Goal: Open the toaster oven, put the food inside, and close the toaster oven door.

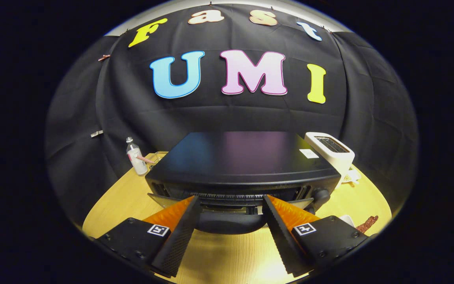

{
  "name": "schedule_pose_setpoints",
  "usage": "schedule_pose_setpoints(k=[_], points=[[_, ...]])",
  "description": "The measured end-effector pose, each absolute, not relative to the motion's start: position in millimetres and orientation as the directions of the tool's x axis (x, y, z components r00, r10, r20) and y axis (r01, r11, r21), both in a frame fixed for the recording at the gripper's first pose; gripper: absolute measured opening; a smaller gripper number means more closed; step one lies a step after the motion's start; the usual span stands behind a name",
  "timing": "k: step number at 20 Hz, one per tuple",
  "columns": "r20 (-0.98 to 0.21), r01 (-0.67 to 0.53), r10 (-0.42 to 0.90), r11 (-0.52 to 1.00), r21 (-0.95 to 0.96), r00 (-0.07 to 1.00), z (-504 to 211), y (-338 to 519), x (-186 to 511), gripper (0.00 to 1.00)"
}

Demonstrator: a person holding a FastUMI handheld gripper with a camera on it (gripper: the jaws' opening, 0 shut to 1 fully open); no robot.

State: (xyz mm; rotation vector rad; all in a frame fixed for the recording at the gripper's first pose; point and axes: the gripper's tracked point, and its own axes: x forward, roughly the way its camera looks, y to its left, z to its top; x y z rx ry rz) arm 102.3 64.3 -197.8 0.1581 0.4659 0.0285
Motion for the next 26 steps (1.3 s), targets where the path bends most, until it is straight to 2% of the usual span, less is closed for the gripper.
schedule_pose_setpoints(k=[6,10,14,19,26], points=[[-0.496,-0.009,0.073,0.991,0.13,0.865,-226,69,48,0.97],[-0.578,-0.039,0.09,0.994,0.101,0.811,-263,77,13,0.97],[-0.667,0.005,0.093,0.99,0.143,0.74,-294,70,-8,0.98],[-0.614,-0.01,0.081,0.993,0.119,0.785,-268,48,-12,0.98],[-0.501,0.016,0.035,0.995,0.097,0.865,-184,-32,-7,0.98]])
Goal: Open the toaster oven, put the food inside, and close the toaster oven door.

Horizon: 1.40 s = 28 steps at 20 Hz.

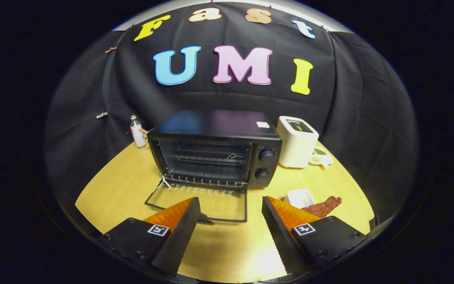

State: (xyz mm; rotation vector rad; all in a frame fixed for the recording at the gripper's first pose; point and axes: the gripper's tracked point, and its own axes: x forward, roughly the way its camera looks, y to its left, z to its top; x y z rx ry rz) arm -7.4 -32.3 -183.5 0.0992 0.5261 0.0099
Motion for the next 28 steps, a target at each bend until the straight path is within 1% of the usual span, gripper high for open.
schedule_pose_setpoints(k=[2,5,8,10,11,17,21,25,28], points=[[-0.465,0.053,0.006,0.992,0.116,0.885,-162,-62,-2,0.98],[-0.445,0.099,-0.04,0.989,0.11,0.895,-150,-106,9,0.97],[-0.437,0.082,-0.031,0.992,0.1,0.899,-146,-146,19,0.97],[-0.423,0.076,-0.01,0.988,0.138,0.906,-147,-170,23,0.98],[-0.437,0.077,0.002,0.984,0.163,0.899,-154,-182,24,0.98],[-0.596,0.13,0.043,0.961,0.244,0.802,-229,-257,15,0.99],[-0.71,0.139,0.151,0.933,0.333,0.688,-290,-276,11,0.99],[-0.759,0.156,0.269,0.886,0.436,0.593,-326,-275,9,0.97],[-0.765,0.139,0.343,0.863,0.486,0.546,-338,-262,9,0.95]])
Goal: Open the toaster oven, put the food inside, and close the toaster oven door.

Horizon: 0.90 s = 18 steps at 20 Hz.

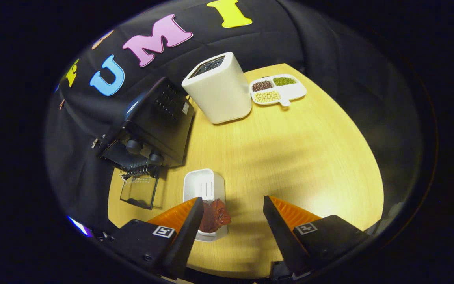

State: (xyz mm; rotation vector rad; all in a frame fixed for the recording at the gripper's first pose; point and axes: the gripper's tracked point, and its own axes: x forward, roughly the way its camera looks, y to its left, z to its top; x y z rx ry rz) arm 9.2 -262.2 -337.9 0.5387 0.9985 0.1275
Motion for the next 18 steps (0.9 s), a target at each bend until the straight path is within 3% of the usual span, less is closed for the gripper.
schedule_pose_setpoints(k=[2,4,6,7,10,18], points=[[-0.768,0.128,0.385,0.849,0.512,0.512,-342,-256,5,0.73],[-0.767,0.13,0.434,0.826,0.548,0.473,-344,-245,-1,0.7],[-0.756,0.131,0.434,0.821,0.556,0.49,-344,-246,6,0.51],[-0.751,0.134,0.437,0.816,0.563,0.494,-342,-246,9,0.5],[-0.745,0.181,0.458,0.78,0.598,0.485,-343,-247,9,0.31],[-0.696,0.186,0.478,0.738,0.649,0.536,-323,-249,13,0.15]])
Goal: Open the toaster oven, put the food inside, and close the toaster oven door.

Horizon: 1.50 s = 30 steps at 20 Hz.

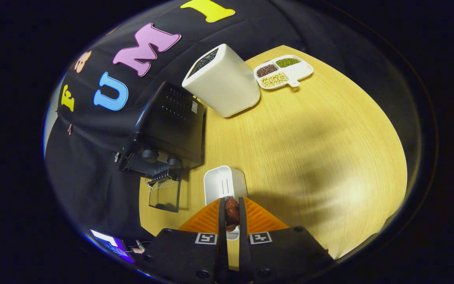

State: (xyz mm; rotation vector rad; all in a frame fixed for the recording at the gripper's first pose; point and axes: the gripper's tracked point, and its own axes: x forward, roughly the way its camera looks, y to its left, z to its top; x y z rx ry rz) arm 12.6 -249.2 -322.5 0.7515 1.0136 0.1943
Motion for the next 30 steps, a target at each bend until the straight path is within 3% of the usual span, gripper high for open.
schedule_pose_setpoints(k=[8,22,30], points=[[-0.66,0.234,0.432,0.699,0.676,0.615,-267,-231,12,0.15],[-0.563,0.256,0.344,0.634,0.73,0.752,-204,-88,10,0.15],[-0.447,0.206,0.383,0.527,0.825,0.809,-208,-7,55,0.15]])
